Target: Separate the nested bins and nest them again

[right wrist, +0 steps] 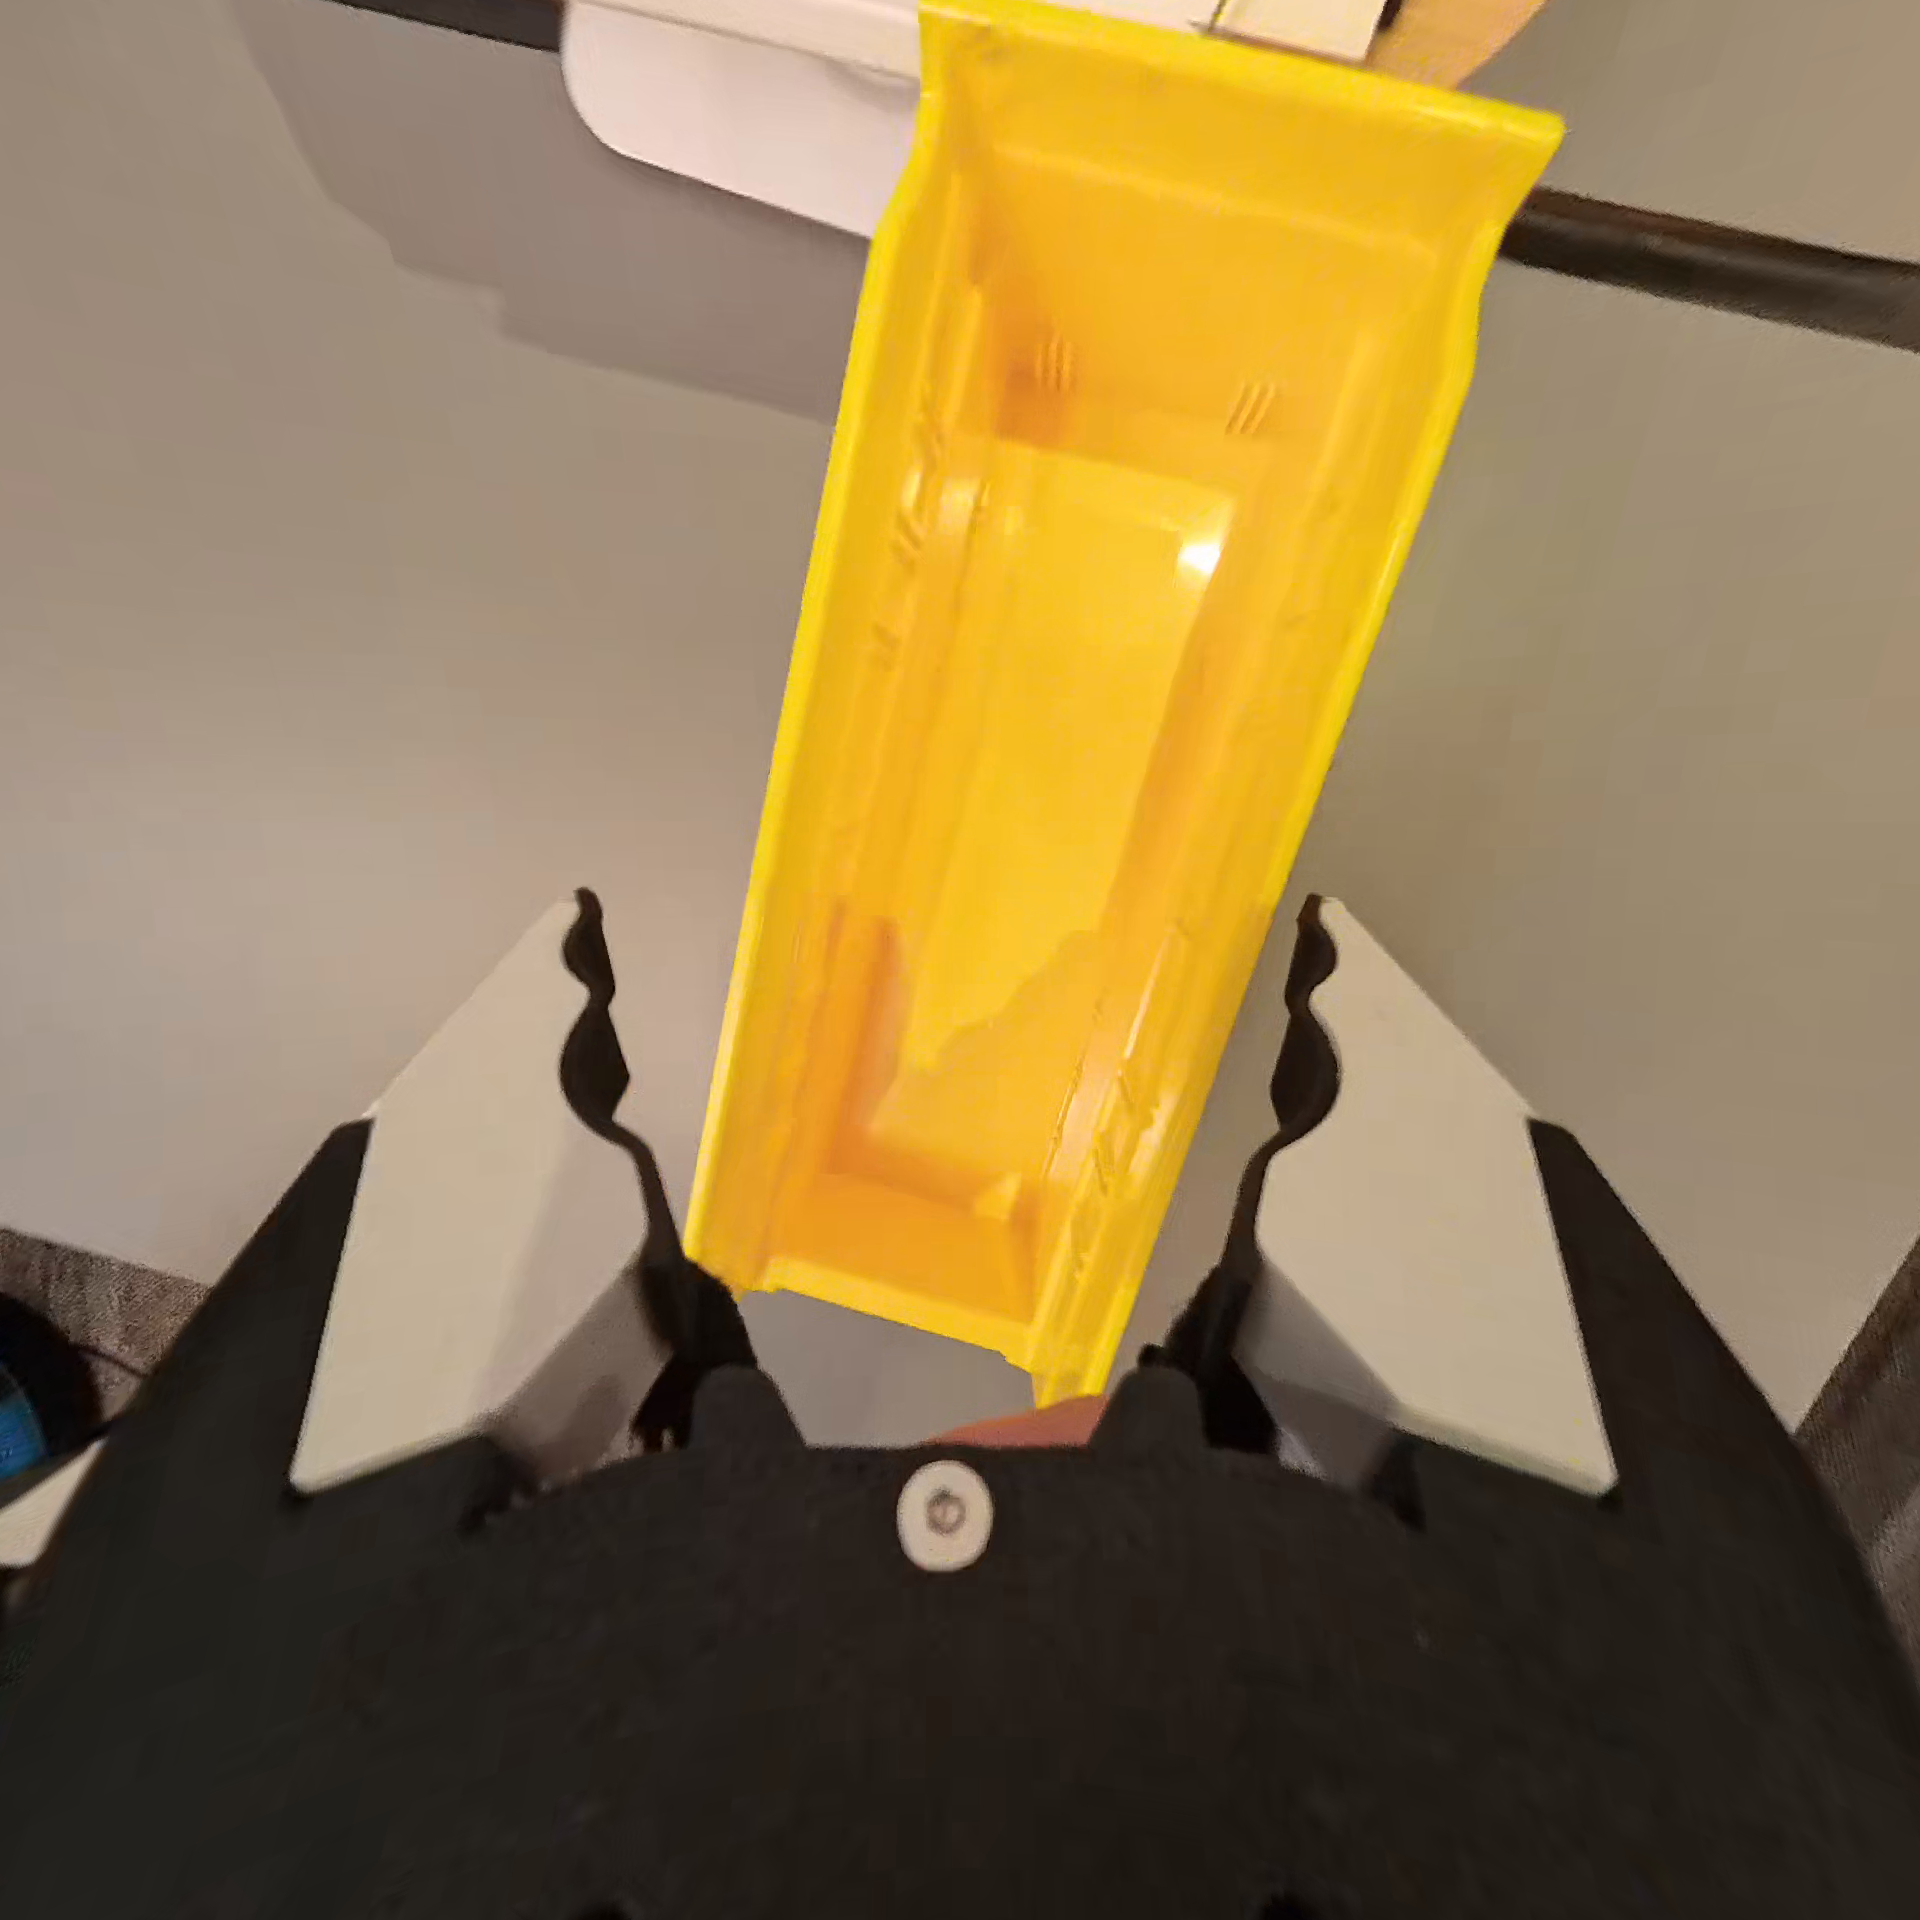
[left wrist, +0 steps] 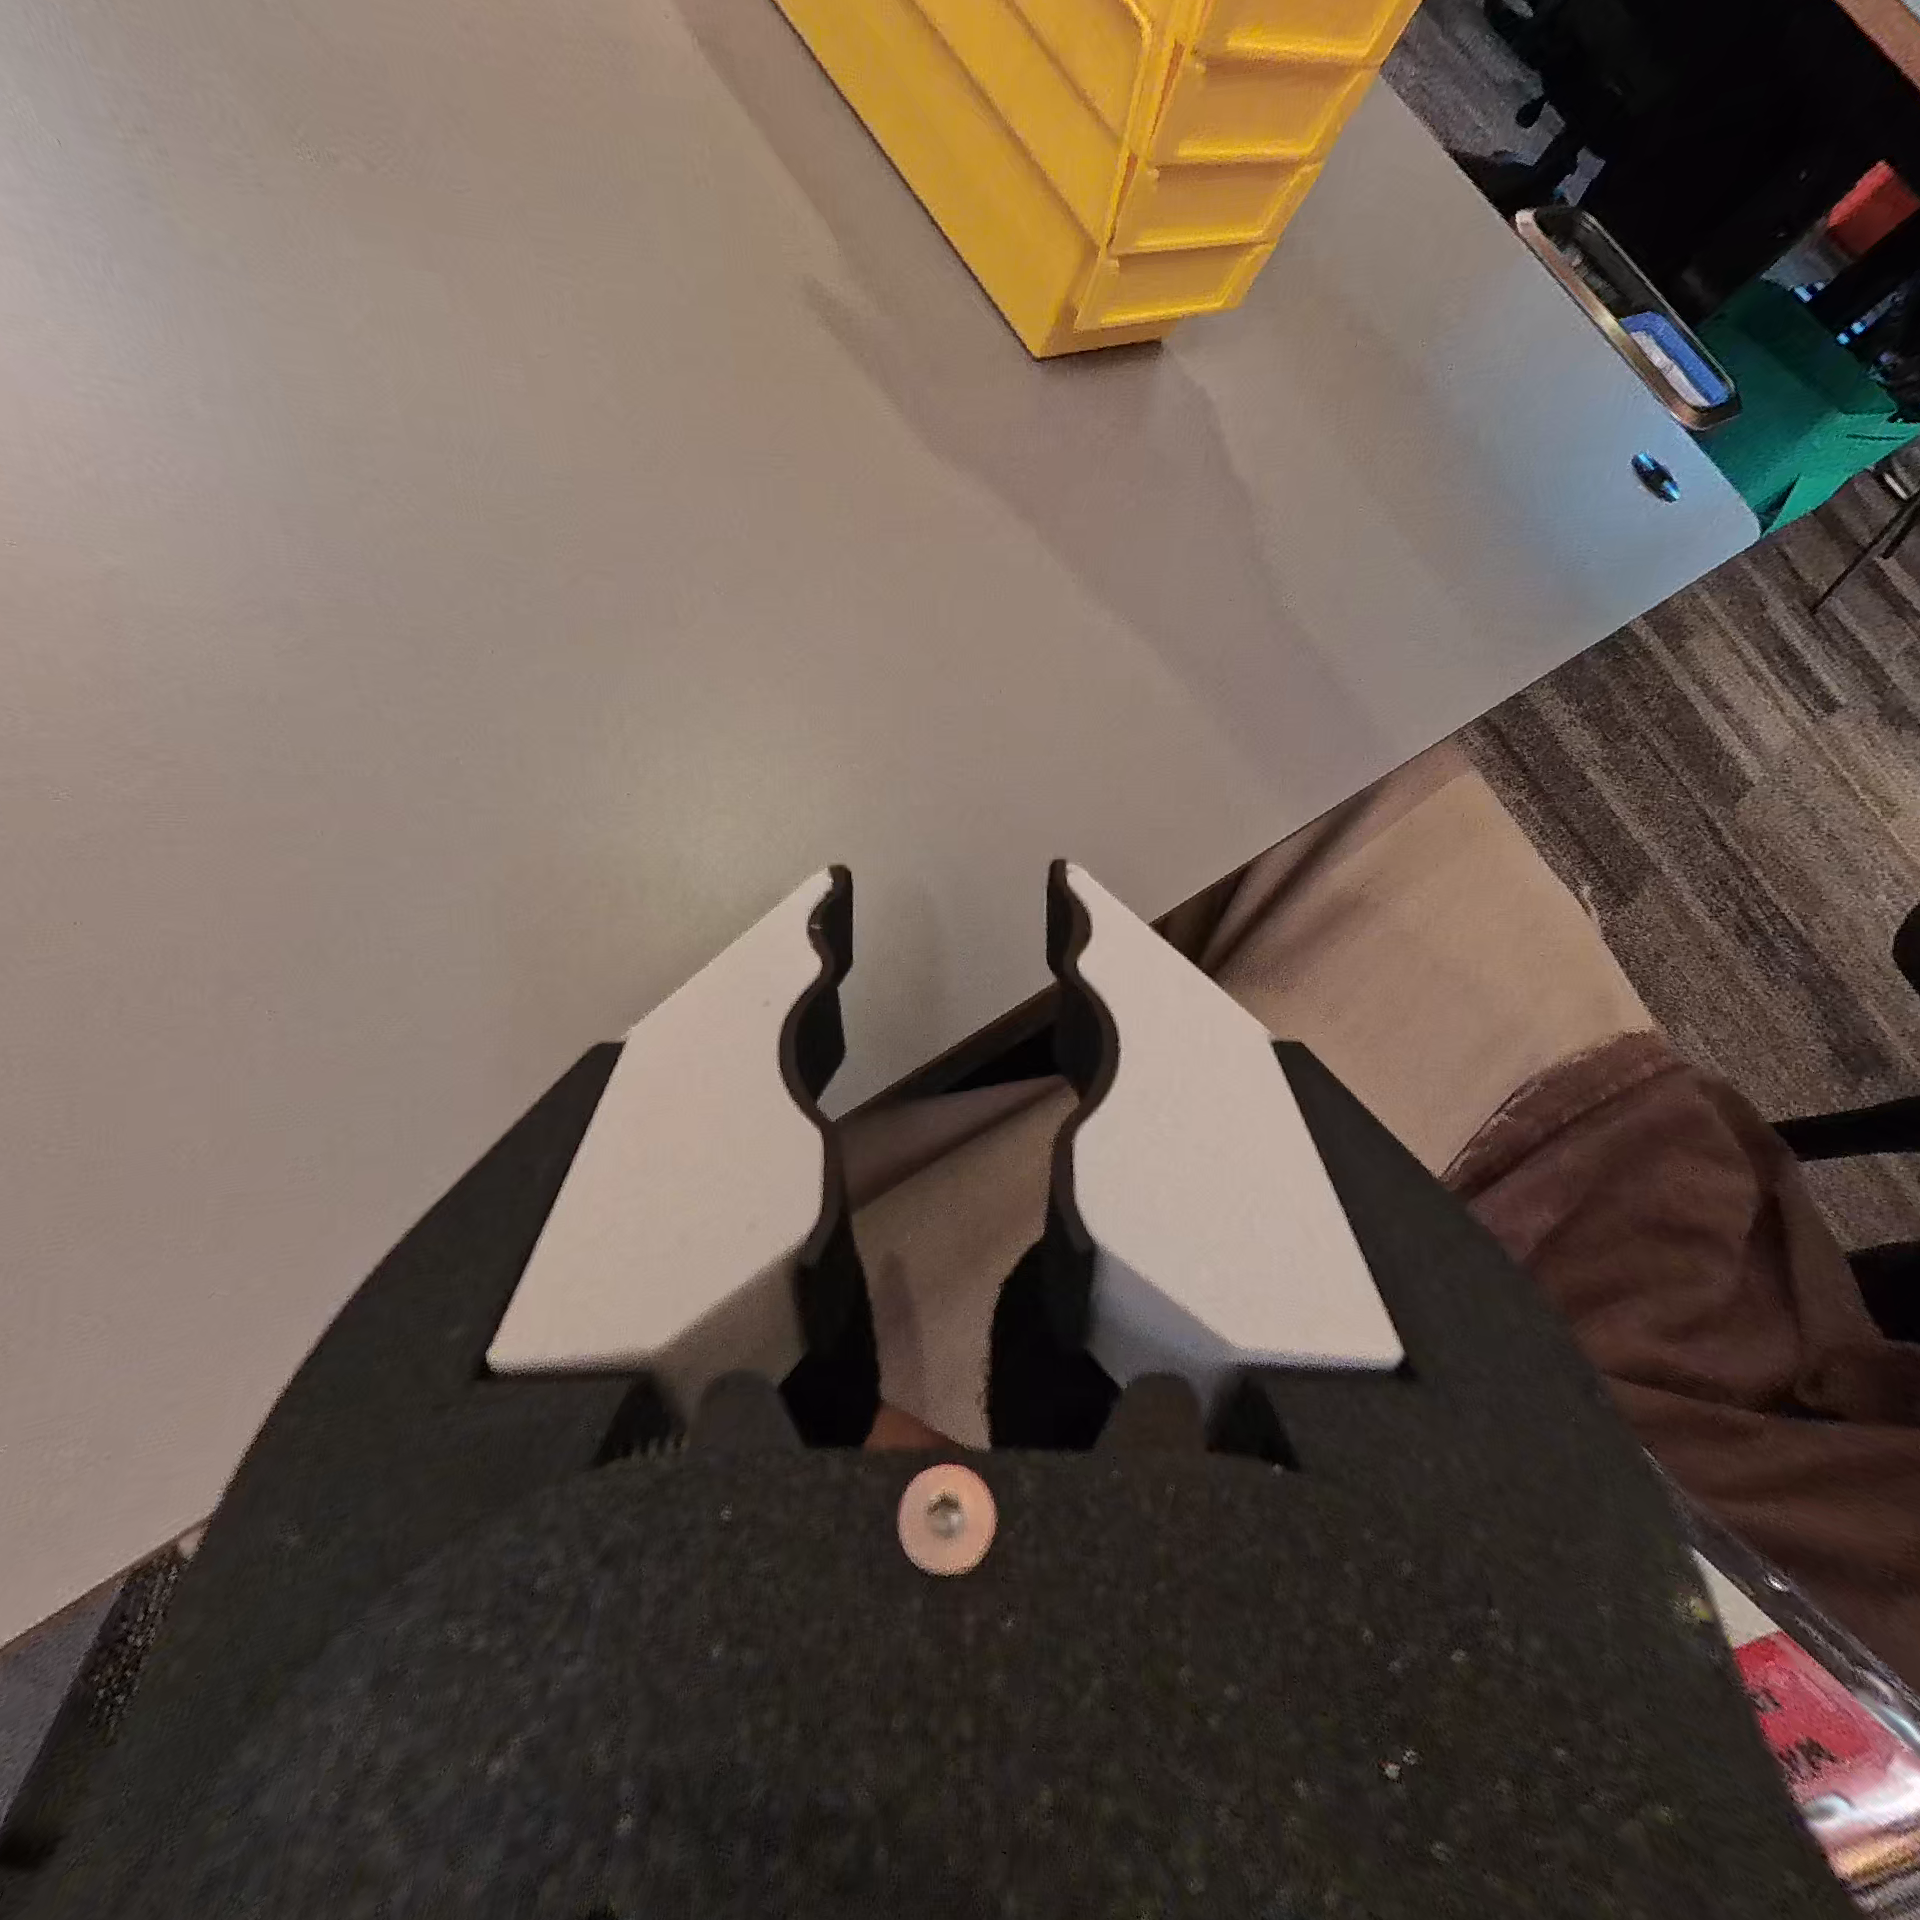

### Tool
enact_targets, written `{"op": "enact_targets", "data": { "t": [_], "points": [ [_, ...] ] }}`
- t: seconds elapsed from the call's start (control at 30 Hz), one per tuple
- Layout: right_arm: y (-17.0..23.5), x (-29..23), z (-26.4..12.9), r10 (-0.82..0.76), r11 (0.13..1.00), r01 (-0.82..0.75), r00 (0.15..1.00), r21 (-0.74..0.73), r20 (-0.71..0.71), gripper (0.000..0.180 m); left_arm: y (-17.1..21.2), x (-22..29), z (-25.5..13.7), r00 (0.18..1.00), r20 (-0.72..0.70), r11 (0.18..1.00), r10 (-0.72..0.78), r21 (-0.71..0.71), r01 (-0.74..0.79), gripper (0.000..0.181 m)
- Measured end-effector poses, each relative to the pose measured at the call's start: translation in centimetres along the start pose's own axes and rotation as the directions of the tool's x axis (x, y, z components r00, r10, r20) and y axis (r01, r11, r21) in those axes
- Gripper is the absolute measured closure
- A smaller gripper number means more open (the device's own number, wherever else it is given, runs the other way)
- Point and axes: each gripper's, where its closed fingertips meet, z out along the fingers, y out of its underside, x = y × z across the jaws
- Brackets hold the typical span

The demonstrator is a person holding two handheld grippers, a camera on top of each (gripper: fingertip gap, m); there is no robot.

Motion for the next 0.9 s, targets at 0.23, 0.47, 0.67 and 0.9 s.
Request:
{"op": "enact_targets", "data": {
  "t": [0.23, 0.47, 0.67, 0.9],
  "points": [
    [0.4, 1.5, 3.0, 0.041, 0.988, -0.060, 0.990, -0.142, -0.137, 0.063, 0.3, -0.2, -0.5, 1.000, 0.002, 1.000, -0.012, 0.001, 0.012, 0.146],
    [0.4, 1.5, 2.5, 0.038, 0.981, -0.065, 0.989, -0.185, -0.145, 0.085, 0.4, 0.2, -0.3, 1.000, -0.007, 1.000, -0.011, -0.006, 0.011, 0.145],
    [0.6, 1.6, 2.1, 0.038, 0.977, -0.068, 0.988, -0.203, -0.149, 0.090, 0.5, 0.5, -0.1, 1.000, -0.008, 1.000, 0.007, -0.015, -0.007, 0.145],
    [0.5, 1.8, 0.1, 0.036, 0.975, -0.069, 0.987, -0.212, -0.156, 0.090, 0.6, 0.5, 0.0, 1.000, -0.010, 1.000, 0.004, -0.019, -0.004, 0.146]
  ]
}}
